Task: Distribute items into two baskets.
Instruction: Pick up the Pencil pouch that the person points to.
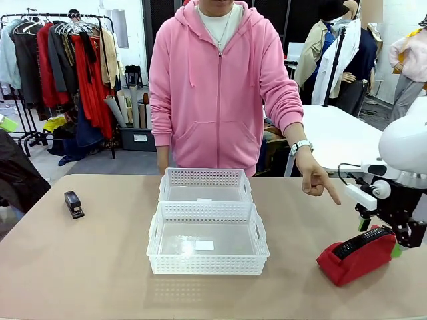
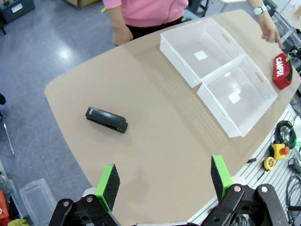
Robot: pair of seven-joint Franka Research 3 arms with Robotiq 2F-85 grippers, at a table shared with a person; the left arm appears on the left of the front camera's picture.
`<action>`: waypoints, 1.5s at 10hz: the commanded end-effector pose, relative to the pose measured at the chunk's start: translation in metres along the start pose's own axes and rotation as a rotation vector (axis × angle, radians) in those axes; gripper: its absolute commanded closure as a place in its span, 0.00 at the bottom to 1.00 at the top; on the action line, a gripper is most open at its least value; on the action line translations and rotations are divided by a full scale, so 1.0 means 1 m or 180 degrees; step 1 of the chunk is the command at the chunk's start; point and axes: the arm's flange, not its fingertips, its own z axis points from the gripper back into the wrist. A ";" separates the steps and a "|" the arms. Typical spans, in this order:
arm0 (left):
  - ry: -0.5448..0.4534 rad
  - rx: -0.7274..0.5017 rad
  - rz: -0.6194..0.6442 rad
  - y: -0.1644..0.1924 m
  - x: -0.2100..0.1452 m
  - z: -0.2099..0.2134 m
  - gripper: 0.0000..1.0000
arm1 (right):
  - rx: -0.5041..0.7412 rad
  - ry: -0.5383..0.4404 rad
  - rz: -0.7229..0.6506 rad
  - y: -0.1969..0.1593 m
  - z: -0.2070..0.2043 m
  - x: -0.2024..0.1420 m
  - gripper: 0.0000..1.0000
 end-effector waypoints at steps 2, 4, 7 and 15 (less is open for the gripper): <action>-0.0039 -0.0042 -0.0007 0.000 0.000 0.000 0.00 | 0.0037 -0.0019 0.0186 -0.008 -0.021 -0.001 0.00; -0.0039 -0.0042 -0.0007 0.000 0.000 0.000 0.00 | 0.0078 -0.0022 0.0197 -0.011 -0.029 -0.001 0.00; -0.0039 -0.0042 -0.0007 0.000 0.000 0.000 0.00 | 0.0116 -0.0018 0.0169 -0.012 -0.038 0.001 0.00; -0.0039 -0.0042 -0.0007 0.000 0.000 0.000 0.00 | 0.0058 0.0009 0.0164 -0.010 -0.033 0.002 0.78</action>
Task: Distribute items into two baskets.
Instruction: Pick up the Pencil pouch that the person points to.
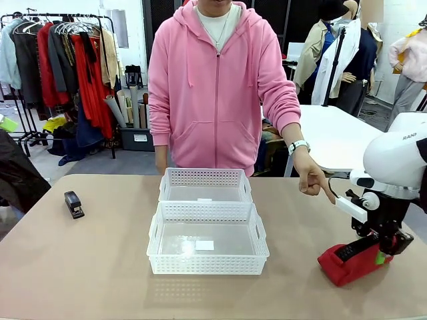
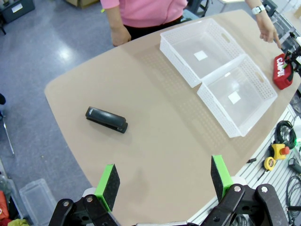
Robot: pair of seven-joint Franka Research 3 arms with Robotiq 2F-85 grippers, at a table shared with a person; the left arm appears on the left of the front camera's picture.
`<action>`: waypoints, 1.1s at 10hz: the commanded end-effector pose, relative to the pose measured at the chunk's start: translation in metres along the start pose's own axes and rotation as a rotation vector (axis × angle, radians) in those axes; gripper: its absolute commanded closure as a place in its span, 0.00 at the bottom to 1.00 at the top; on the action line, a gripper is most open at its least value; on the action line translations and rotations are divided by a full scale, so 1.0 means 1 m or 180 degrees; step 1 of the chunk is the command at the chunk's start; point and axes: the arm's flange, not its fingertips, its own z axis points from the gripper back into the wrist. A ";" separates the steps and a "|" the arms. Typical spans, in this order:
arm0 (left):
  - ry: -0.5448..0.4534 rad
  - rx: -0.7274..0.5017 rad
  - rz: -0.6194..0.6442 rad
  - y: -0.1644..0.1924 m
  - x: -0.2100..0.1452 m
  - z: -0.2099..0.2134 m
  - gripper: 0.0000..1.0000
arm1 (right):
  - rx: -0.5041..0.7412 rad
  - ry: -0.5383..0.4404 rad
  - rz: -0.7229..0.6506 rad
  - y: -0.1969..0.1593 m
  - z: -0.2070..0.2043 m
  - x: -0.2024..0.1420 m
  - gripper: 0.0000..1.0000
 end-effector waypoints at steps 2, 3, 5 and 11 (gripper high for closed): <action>-0.0039 -0.0042 -0.0007 0.000 0.000 0.000 0.00 | -0.0038 -0.0040 0.0032 0.002 -0.001 -0.001 1.00; -0.0039 -0.0042 -0.0007 0.000 0.000 0.000 0.00 | -0.0033 -0.0046 0.0025 0.001 -0.001 -0.001 1.00; -0.0039 -0.0042 -0.0007 0.000 0.000 0.000 0.00 | -0.0022 -0.0076 0.0005 -0.002 -0.002 0.000 1.00; -0.0039 -0.0042 -0.0007 0.000 0.000 0.000 0.00 | -0.0131 -0.0219 -0.0401 -0.019 0.025 0.006 1.00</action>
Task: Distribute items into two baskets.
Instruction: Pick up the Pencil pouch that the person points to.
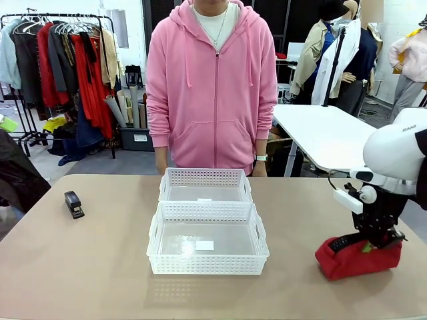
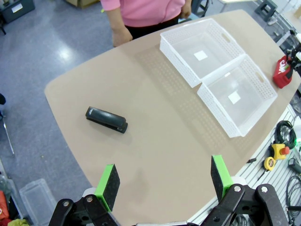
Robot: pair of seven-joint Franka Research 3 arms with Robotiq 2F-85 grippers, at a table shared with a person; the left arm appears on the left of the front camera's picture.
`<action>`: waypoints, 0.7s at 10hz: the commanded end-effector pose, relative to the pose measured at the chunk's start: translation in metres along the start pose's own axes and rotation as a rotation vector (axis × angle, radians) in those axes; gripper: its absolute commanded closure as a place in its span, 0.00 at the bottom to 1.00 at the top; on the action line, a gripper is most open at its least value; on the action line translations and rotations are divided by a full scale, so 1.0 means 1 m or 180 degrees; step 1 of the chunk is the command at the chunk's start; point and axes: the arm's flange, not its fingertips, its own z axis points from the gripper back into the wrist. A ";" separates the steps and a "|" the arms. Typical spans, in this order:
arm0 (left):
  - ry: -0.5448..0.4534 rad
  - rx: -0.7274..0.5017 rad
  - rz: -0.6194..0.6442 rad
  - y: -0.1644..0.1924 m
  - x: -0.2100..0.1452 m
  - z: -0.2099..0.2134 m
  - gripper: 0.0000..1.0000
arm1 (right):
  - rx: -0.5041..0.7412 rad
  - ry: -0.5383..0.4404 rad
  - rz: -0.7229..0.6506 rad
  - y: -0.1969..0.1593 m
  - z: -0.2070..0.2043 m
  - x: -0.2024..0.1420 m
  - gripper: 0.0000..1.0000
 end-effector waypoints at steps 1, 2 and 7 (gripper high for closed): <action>-0.0039 -0.0042 -0.0007 0.000 0.000 0.000 0.00 | -0.0043 -0.0158 -0.0299 -0.017 0.032 0.017 1.00; -0.0039 -0.0042 -0.0007 0.000 0.000 0.000 0.00 | -0.0065 -0.0154 -0.0487 -0.027 0.055 0.029 1.00; -0.0039 -0.0042 -0.0007 0.000 0.000 0.000 0.00 | -0.0226 -0.0087 -0.0825 -0.057 0.153 0.072 1.00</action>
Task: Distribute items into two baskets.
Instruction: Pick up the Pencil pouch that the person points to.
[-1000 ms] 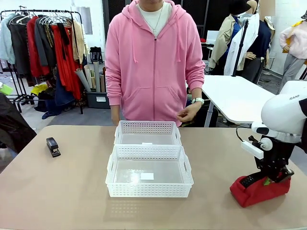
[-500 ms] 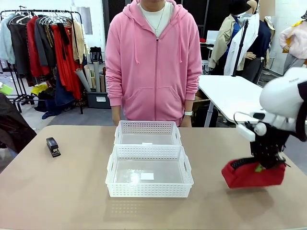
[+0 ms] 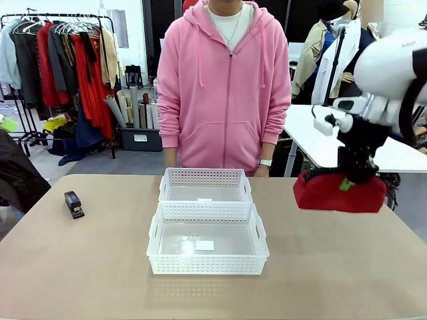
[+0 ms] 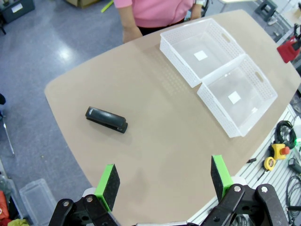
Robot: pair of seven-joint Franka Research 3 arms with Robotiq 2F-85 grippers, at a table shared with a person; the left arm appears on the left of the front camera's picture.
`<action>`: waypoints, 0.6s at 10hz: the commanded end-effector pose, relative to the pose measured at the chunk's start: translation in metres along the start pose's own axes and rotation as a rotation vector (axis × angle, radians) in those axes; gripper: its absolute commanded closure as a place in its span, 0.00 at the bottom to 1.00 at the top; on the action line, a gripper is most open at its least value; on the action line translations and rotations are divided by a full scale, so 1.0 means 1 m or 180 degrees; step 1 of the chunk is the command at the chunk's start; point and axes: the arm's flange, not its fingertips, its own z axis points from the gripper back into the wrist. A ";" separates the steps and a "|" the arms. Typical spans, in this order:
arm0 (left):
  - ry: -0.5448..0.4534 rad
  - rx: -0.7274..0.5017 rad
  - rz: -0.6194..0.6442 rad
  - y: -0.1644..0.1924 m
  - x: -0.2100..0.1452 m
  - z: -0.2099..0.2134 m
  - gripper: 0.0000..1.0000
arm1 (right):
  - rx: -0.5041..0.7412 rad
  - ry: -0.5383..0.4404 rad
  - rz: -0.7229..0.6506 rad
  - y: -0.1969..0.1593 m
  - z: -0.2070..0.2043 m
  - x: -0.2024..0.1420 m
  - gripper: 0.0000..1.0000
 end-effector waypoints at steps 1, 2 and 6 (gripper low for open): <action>-0.0039 -0.0042 -0.0007 0.000 0.000 0.000 0.00 | -0.0090 0.0092 -0.0105 -0.009 0.021 0.016 1.00; -0.0039 -0.0042 -0.0007 0.000 0.000 0.000 0.00 | -0.0099 0.0129 -0.0046 -0.012 0.034 0.020 1.00; -0.0039 -0.0042 -0.0007 0.000 0.000 0.000 0.00 | -0.0252 0.0343 0.0060 -0.019 0.067 0.031 1.00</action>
